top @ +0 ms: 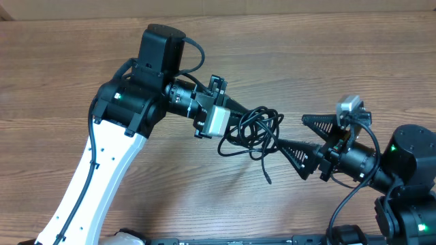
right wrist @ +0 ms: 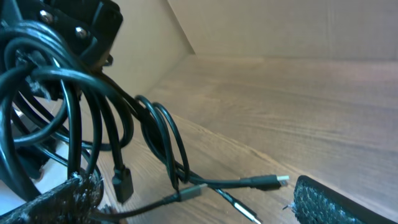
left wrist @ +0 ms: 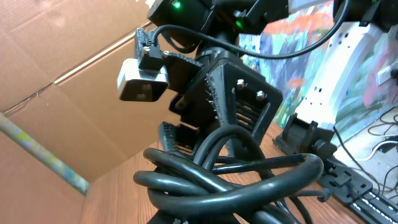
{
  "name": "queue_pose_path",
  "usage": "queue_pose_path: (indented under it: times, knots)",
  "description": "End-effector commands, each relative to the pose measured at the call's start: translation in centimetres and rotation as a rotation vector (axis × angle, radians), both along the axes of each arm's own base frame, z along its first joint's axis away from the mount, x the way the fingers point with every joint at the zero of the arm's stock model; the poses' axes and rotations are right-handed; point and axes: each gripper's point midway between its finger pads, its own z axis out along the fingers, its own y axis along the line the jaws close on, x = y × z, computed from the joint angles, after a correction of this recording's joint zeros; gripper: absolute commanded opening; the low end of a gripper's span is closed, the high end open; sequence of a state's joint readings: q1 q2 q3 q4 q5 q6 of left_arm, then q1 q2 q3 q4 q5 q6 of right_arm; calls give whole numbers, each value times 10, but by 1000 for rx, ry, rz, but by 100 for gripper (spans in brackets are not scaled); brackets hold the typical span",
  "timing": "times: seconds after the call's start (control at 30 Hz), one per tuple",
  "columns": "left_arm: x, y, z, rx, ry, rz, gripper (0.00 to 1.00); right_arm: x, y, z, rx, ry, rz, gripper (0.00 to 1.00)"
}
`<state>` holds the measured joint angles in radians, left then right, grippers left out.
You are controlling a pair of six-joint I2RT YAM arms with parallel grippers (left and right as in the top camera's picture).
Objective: Untangle cables
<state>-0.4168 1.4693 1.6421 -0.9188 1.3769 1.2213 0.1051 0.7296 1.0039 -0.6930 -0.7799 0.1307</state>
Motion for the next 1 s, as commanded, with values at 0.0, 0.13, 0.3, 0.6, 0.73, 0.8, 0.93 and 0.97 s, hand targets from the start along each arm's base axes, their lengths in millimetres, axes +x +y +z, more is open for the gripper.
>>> queue_pose_path:
  times: [0.0,0.13,0.3,0.6,0.73,0.8,0.93,0.97]
  knots:
    - [-14,5,15,-55,12,-54,4,-1,1,10,8,-38,12,100]
    - [-13,5,15,-57,5,-54,4,-9,8,14,31,-42,76,100]
    - [-14,4,17,-65,-6,-62,4,-25,18,19,69,-38,182,100]
    - [-20,-6,17,-67,-48,-84,4,-34,22,21,88,-34,235,100]
    - [-22,-8,18,-68,-54,-92,4,-33,22,21,87,-34,233,100]
    - [-25,-11,18,-70,-58,-103,4,-31,22,20,87,-26,232,100]
    - [-30,-16,19,-74,-74,-123,4,-21,22,13,85,9,224,100]
    - [-31,-18,18,-73,-80,-125,4,-18,23,11,85,16,224,100]
